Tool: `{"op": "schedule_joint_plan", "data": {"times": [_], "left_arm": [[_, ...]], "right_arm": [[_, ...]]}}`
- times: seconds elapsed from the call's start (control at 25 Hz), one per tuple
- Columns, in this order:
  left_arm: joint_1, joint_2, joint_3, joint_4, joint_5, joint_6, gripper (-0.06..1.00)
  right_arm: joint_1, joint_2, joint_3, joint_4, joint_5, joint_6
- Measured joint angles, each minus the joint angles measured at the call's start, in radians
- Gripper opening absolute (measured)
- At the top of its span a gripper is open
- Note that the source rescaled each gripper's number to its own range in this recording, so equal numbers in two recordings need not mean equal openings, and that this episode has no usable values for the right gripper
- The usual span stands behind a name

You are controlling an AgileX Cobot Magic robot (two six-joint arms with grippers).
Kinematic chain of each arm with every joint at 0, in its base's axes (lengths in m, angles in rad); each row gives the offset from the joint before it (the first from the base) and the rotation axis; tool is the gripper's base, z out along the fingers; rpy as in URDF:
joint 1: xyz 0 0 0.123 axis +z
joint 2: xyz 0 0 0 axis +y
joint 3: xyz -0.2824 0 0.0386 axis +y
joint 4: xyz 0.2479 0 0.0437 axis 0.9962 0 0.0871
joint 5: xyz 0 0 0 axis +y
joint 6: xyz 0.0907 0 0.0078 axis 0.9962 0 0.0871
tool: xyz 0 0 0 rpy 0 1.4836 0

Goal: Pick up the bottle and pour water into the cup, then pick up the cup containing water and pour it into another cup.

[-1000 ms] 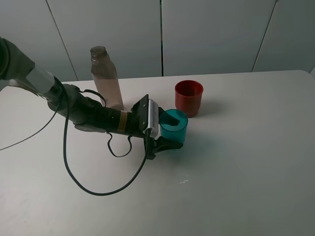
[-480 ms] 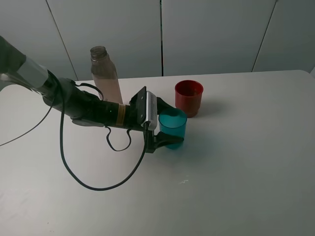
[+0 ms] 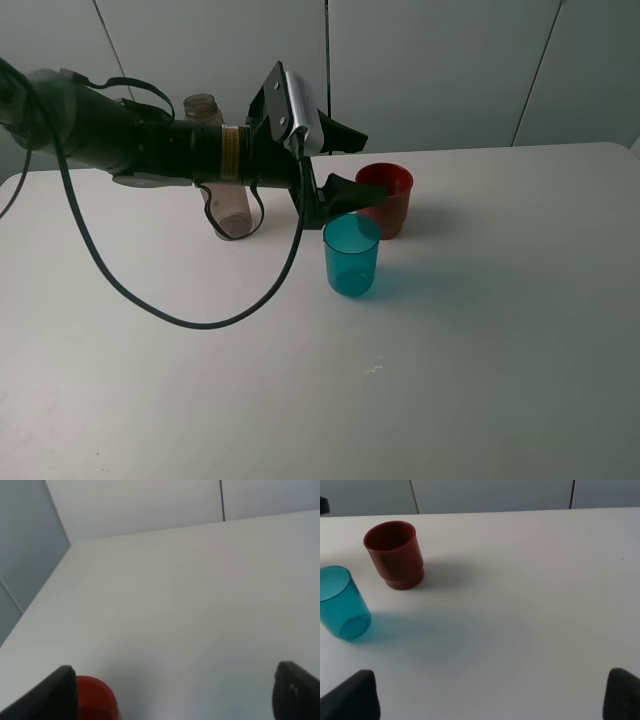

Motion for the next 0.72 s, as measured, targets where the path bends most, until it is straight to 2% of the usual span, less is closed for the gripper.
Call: {"op": "schedule_joint_plan", "data": {"times": [0.12,0.28,0.36,0.4,0.52,0.6,0.72], "left_arm": [[-0.024,-0.083,0.002,-0.038,0.146,-0.122,0.98],[-0.054,-0.199,0.002,-0.093,0.304,-0.185,0.98],[-0.069,-0.267,0.002,-0.157,0.385,-0.193,0.98],[-0.080,-0.300,0.002,-0.216,0.449,-0.187,0.98],[-0.087,-0.382,0.002,-0.391,0.627,-0.071,0.98],[-0.087,-0.441,0.002,-0.562,0.783,0.076,0.98],[-0.068,-0.516,0.002,-0.769,0.967,0.292,0.98]], "right_arm": [[0.000,0.000,0.000,0.000,0.000,0.000],[0.000,0.000,0.000,0.000,0.000,0.000],[0.000,0.000,0.000,0.000,0.000,0.000],[0.000,0.000,0.000,0.000,0.000,0.000],[0.000,0.000,0.000,0.000,0.000,0.000],[0.000,0.000,0.000,0.000,0.000,0.000],[0.000,0.000,0.000,0.000,0.000,0.000]]}}
